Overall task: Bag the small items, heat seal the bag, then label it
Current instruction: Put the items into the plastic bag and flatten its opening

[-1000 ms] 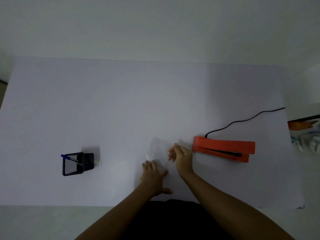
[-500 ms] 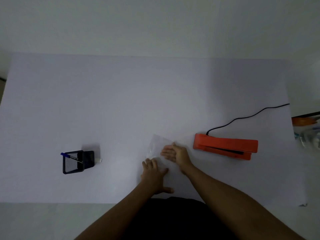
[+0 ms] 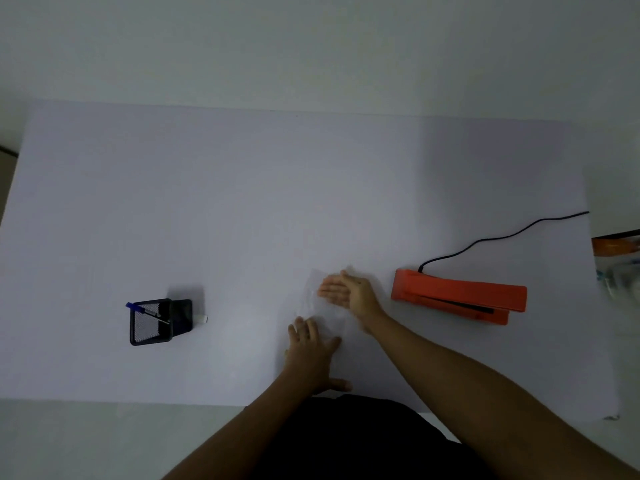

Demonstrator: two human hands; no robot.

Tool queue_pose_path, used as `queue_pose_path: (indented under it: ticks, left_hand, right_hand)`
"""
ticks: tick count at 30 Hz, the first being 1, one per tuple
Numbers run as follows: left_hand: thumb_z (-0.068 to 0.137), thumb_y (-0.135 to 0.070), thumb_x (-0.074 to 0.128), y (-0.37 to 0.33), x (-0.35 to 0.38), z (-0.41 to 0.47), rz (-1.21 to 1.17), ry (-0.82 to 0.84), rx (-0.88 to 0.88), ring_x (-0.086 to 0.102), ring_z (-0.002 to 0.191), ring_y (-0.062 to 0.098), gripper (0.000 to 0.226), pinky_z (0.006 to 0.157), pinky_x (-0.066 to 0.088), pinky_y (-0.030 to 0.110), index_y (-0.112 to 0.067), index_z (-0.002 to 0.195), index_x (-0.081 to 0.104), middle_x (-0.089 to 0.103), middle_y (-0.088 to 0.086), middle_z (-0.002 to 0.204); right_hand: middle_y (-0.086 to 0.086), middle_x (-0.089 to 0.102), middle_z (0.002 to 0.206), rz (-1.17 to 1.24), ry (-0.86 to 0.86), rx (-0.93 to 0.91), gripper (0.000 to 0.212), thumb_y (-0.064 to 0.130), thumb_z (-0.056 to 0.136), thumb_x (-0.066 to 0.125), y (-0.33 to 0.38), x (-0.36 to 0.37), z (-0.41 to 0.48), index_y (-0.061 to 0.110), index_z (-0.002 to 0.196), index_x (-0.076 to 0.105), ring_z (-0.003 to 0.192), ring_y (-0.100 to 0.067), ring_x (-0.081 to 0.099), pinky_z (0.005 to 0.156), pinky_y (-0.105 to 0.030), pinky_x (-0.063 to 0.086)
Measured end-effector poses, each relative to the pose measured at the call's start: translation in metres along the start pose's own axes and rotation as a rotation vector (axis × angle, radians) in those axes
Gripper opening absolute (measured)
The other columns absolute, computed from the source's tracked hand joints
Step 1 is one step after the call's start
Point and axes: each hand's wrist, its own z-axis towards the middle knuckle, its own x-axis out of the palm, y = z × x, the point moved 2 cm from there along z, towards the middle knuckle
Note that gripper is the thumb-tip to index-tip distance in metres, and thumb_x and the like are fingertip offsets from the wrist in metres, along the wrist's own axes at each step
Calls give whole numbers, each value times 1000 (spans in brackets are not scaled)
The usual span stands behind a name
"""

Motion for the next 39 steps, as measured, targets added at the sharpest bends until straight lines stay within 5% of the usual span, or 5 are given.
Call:
queue_pose_path:
  ticks: [6, 12, 21, 29, 39]
  left_hand:
    - [55, -93, 49, -1, 1, 0, -17, 29, -24, 3, 142, 56, 119, 111, 5, 70, -37, 152, 10, 3, 35, 156]
    - [57, -90, 52, 0, -2, 0, -25, 49, -17, 2, 141, 58, 111, 110, 3, 72, -36, 149, 21, 5, 35, 155]
    - [62, -89, 50, -1, -2, 3, -23, 68, -24, 1, 141, 58, 104, 112, 1, 71, -35, 148, 24, 6, 33, 156]
    - [68, -85, 48, -2, -2, 3, -25, 60, -28, 1, 142, 57, 102, 113, 2, 70, -34, 151, 18, 3, 35, 156]
    - [71, -86, 42, -2, -2, 4, -4, 88, -40, 0, 142, 57, 94, 112, 1, 71, -36, 149, 23, 5, 32, 156]
  right_hand:
    - [-21, 73, 104, -35, 138, 126, 52, 36, 104, 34, -35, 27, -1, -2, 104, 69, 100, -32, 71, 94, -38, 54]
    - [-15, 74, 102, -89, 97, 83, 53, 41, 103, 32, -4, 13, 26, 3, 103, 69, 96, -26, 72, 85, -32, 56]
    - [-21, 70, 113, -26, 27, -41, 53, 39, 104, 31, 45, 11, 54, 0, 110, 66, 102, -26, 71, 92, -33, 53]
    - [-21, 72, 106, -127, 201, 134, 50, 36, 104, 33, -34, 33, 20, 1, 102, 69, 97, -30, 72, 92, -39, 54]
    - [-25, 69, 111, -90, 21, -40, 54, 37, 104, 33, 29, 17, 45, -6, 111, 65, 97, -29, 71, 95, -41, 51]
